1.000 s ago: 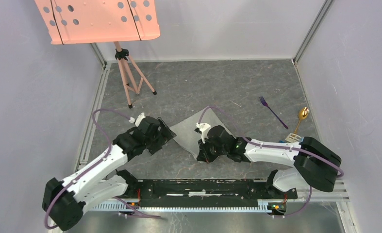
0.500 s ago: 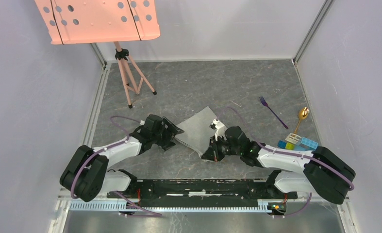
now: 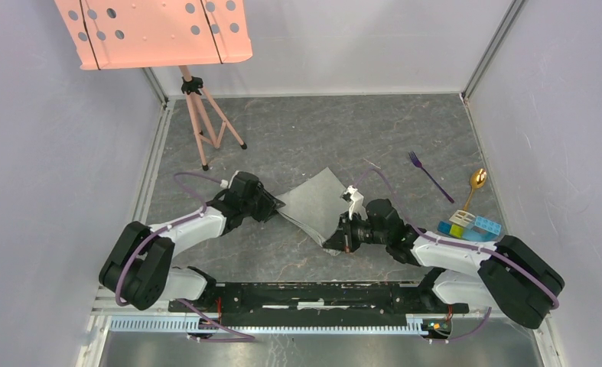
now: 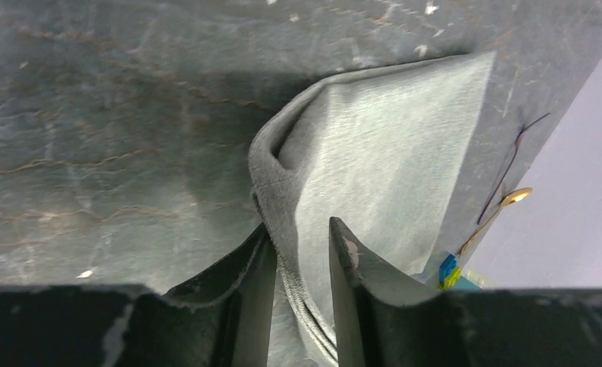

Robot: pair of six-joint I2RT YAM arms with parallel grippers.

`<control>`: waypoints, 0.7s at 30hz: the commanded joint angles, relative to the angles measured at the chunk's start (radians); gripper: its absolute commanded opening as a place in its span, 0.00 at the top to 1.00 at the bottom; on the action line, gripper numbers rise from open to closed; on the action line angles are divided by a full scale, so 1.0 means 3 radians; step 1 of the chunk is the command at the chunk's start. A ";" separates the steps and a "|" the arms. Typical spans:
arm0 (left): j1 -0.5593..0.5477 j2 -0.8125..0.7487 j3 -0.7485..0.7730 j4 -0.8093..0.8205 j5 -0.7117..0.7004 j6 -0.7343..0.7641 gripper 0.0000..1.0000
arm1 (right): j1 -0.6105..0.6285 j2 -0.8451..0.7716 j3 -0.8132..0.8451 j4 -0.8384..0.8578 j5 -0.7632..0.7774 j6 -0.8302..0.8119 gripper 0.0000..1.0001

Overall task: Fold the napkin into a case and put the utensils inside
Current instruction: Pick up the lower triangle-folded napkin from the center of the board, then fold the lower triangle-folded napkin at the center of the board.

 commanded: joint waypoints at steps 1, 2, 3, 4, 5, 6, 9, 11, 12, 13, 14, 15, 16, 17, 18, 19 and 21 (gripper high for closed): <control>0.0003 0.0052 0.0442 -0.0412 -0.0152 0.0316 0.65 | -0.0084 -0.0003 -0.0096 0.0182 -0.0159 0.0031 1.00; -0.0004 0.0105 0.0524 -0.0510 -0.0193 0.0344 0.67 | -0.0104 0.0009 -0.0106 0.0162 -0.0173 0.0030 1.00; -0.0015 0.0171 0.0623 -0.0580 -0.0232 0.0373 0.69 | -0.0135 0.0022 -0.0115 0.0143 -0.0182 0.0025 1.00; -0.0030 0.0238 0.0729 -0.0651 -0.0229 0.0406 0.73 | -0.0158 0.0033 -0.0124 0.0139 -0.0190 0.0025 1.00; -0.0046 0.0324 0.0805 -0.0716 -0.0227 0.0426 0.74 | -0.0179 0.0032 -0.0139 0.0136 -0.0198 0.0025 1.00; -0.0070 0.0391 0.0900 -0.0747 -0.0219 0.0447 0.75 | -0.0208 0.0027 -0.0151 0.0123 -0.0199 0.0023 1.00; -0.0169 0.0654 0.1179 -0.0867 -0.0228 0.0493 0.77 | -0.0285 0.0001 -0.0161 0.0027 -0.0199 -0.0013 1.00; -0.0240 0.0827 0.1377 -0.0953 -0.0260 0.0518 0.77 | -0.0339 -0.0018 -0.0177 -0.0035 -0.0183 -0.0054 1.00; -0.0277 0.0921 0.1458 -0.0973 -0.0259 0.0535 0.77 | -0.0364 -0.0024 -0.0177 -0.0079 -0.0166 -0.0071 1.00; -0.0307 0.1018 0.1550 -0.0985 -0.0255 0.0548 0.78 | -0.0385 -0.0030 -0.0187 -0.0105 -0.0155 -0.0095 1.00; -0.0335 0.1099 0.1659 -0.1022 -0.0262 0.0569 0.78 | -0.0409 -0.0034 -0.0200 -0.0117 -0.0156 -0.0107 1.00; -0.0351 0.1191 0.1742 -0.1065 -0.0269 0.0584 0.79 | -0.0434 -0.0033 -0.0210 -0.0133 -0.0148 -0.0122 1.00; -0.0373 0.1265 0.1834 -0.1089 -0.0283 0.0610 0.80 | -0.0453 -0.0031 -0.0216 -0.0157 -0.0138 -0.0142 1.00; -0.0392 0.1339 0.1900 -0.1119 -0.0296 0.0632 0.81 | -0.0480 -0.0023 -0.0222 -0.0170 -0.0125 -0.0161 1.00; -0.0402 0.1396 0.1959 -0.1143 -0.0313 0.0643 0.81 | -0.0509 -0.0023 -0.0232 -0.0187 -0.0109 -0.0192 1.00; -0.0407 0.1438 0.2011 -0.1157 -0.0322 0.0652 0.82 | -0.0531 -0.0018 -0.0245 -0.0191 -0.0093 -0.0222 1.00; -0.0408 0.1513 0.2080 -0.1167 -0.0339 0.0665 0.82 | -0.0590 0.0014 -0.0256 -0.0192 -0.0076 -0.0270 1.00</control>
